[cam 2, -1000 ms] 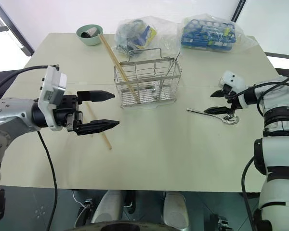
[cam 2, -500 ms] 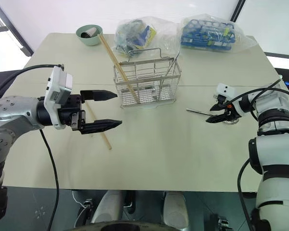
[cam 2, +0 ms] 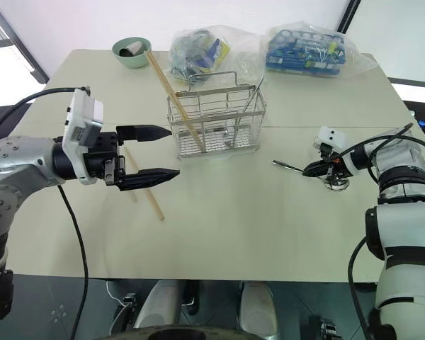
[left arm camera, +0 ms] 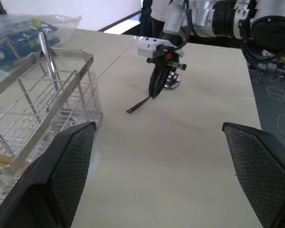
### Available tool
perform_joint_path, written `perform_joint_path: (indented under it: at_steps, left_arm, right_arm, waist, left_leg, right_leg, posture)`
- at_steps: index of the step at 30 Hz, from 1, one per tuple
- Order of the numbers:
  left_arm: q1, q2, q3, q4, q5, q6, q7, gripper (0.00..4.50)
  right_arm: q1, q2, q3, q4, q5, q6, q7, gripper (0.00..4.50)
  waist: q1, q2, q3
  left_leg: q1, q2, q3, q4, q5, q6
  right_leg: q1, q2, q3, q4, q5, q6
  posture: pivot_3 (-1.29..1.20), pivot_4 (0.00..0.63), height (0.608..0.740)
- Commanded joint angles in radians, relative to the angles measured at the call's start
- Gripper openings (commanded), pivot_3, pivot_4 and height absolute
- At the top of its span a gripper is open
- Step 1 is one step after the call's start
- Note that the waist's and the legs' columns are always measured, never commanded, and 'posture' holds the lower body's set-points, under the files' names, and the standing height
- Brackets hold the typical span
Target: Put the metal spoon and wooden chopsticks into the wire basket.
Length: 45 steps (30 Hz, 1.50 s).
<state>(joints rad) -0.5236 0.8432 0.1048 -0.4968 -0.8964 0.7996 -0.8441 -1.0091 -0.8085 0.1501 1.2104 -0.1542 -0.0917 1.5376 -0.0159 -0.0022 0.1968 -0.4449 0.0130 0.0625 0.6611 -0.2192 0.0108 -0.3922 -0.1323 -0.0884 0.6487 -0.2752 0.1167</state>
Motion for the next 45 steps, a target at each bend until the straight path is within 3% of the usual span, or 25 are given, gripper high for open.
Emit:
perform_joint_path:
  at_steps: [1,4,6,11,14,18,26,33,36,42,45]
  left_arm:
    - [-0.047,0.001,0.047,0.020,0.008,-0.025,0.010,4.50]
    - [-0.061,0.001,0.055,0.033,0.018,-0.030,0.013,4.50]
    - [-0.087,-0.006,0.054,0.062,0.044,-0.043,0.021,4.50]
    - [-0.123,-0.024,0.042,0.101,0.082,-0.066,0.018,4.50]
    - [-0.135,-0.034,0.032,0.113,0.096,-0.073,0.012,4.50]
    - [-0.148,-0.050,0.026,0.126,0.113,-0.082,0.005,4.50]
    - [-0.139,-0.062,0.041,0.126,0.127,-0.092,0.005,4.50]
    - [-0.133,-0.064,0.062,0.119,0.124,-0.090,0.026,4.50]
    - [-0.132,-0.064,0.066,0.116,0.124,-0.088,0.036,4.50]
    - [-0.131,-0.067,0.084,0.114,0.118,-0.082,0.072,4.50]
    - [-0.209,-0.140,0.135,0.158,0.096,-0.021,0.265,4.50]
  right_arm:
    - [0.147,-0.049,0.052,-0.367,0.258,0.084,0.074,0.03]
    - [0.291,-0.141,0.101,-0.717,0.468,0.239,0.077,0.03]
    - [0.354,-0.136,0.016,-0.978,0.620,0.403,0.077,0.03]
    - [0.225,0.011,-0.132,-1.144,0.791,0.684,-0.166,0.03]
    - [0.099,0.132,-0.199,-1.099,0.805,0.716,-0.345,0.03]
    - [-0.043,0.248,-0.228,-0.944,0.711,0.643,-0.542,0.03]
    - [-0.151,0.334,-0.233,-0.633,0.562,0.409,-0.667,0.03]
    - [-0.155,0.384,-0.248,-0.485,0.512,0.295,-0.697,0.03]
    - [-0.161,0.400,-0.272,-0.444,0.518,0.301,-0.730,0.94]
    - [-0.158,0.388,-0.299,-0.472,0.518,0.307,-0.764,3.93]
    - [-0.163,0.346,-0.335,-0.535,0.566,0.384,-0.731,3.93]
  waist:
    - [0.001,0.000,0.000]
    - [0.005,0.000,0.001]
    - [0.006,0.001,0.001]
    - [0.001,0.001,0.001]
    - [0.009,0.000,0.002]
    - [0.010,-0.001,0.002]
    - [0.002,-0.001,0.002]
    - [-0.001,-0.001,0.002]
    - [0.002,-0.001,0.002]
    - [0.001,-0.001,0.002]
    - [0.005,-0.001,0.002]
  left_leg:
    - [0.000,0.000,0.000,0.000,0.000,0.000]
    - [0.000,0.001,0.000,0.000,0.000,0.000]
    - [0.000,0.001,-0.001,0.000,0.000,0.000]
    - [0.001,0.002,0.000,0.000,0.000,0.000]
    - [0.001,0.002,-0.001,0.000,0.000,0.000]
    - [-0.003,0.001,0.000,0.001,0.000,0.000]
    - [-0.006,0.001,0.006,0.000,0.000,0.000]
    - [-0.006,0.002,0.008,0.000,0.000,0.000]
    - [-0.006,0.002,0.008,0.000,0.000,0.000]
    - [-0.006,0.002,0.008,0.000,0.000,0.000]
    - [-0.006,0.002,0.008,0.000,0.000,0.000]
  right_leg:
    - [0.000,0.000,0.000,0.000,0.000,0.000]
    - [0.000,0.000,0.000,0.001,0.000,0.000]
    - [0.000,0.000,0.000,0.001,0.000,0.000]
    - [0.000,0.000,0.000,0.001,0.001,-0.001]
    - [-0.001,0.001,0.000,0.001,0.001,-0.002]
    - [-0.004,0.000,0.000,0.001,0.001,-0.001]
    - [-0.007,0.000,0.000,0.001,0.001,-0.001]
    - [-0.008,0.001,0.002,0.003,0.001,-0.001]
    - [-0.008,0.001,0.002,0.003,0.001,-0.001]
    - [-0.008,0.001,0.002,0.003,0.001,-0.001]
    - [-0.008,0.001,0.002,0.003,0.001,-0.001]
  posture:
    - [0.00,0.150,0.710]
    - [0.00,0.150,0.710]
    - [0.00,0.150,0.710]
    - [0.00,0.150,0.710]
    - [0.00,0.150,0.710]
    - [0.00,0.150,0.710]
    - [0.00,0.150,0.710]
    - [0.00,0.150,0.710]
    - [0.00,0.150,0.710]
    - [0.00,0.150,0.710]
    - [0.00,0.150,0.710]
